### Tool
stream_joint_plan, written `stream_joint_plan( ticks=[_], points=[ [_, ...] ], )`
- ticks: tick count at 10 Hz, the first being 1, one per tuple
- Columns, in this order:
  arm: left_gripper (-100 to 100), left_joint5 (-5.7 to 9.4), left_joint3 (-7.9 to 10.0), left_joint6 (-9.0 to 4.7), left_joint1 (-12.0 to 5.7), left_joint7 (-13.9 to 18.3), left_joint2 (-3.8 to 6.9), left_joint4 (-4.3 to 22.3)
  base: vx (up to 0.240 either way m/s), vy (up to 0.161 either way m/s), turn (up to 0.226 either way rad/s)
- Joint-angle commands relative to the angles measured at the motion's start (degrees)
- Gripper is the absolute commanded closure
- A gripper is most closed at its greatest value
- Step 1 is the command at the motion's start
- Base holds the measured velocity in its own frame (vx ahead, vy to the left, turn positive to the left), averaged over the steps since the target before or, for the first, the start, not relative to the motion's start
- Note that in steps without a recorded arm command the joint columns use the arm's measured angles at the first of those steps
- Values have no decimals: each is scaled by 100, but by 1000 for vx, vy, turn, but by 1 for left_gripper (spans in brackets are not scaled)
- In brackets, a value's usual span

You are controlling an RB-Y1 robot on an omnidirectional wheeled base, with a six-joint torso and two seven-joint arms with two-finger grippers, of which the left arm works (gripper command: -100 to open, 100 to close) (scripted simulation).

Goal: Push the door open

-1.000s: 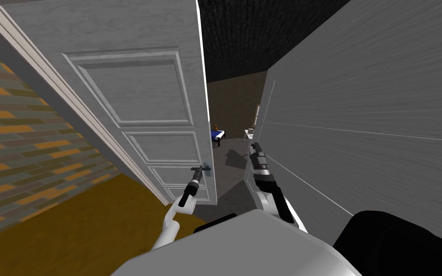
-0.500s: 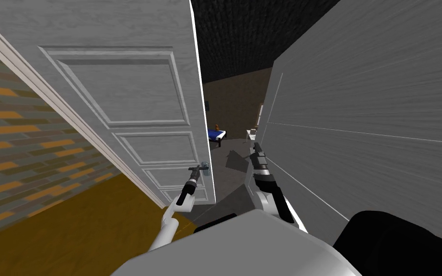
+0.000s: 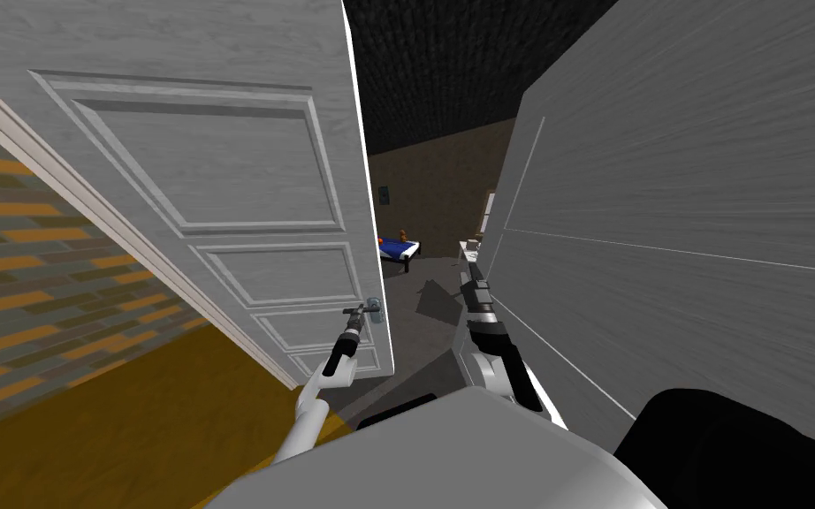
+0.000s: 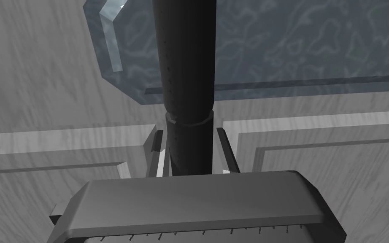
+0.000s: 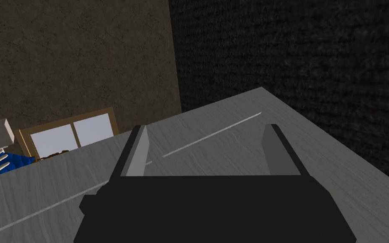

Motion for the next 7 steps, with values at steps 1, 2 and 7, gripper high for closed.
stream_joint_plan(
  ticks=[1, 2, 7],
  points=[
    [100, 20, 179, -23, -77, -36, -3, 50, 170, -194, 95],
    [100, 26, 251, -24, -97, -55, -30, 81, 165, -183, 98],
    [100, 24, 531, -44, -111, -195, 12, 132, 128, -85, 69]
  ],
)
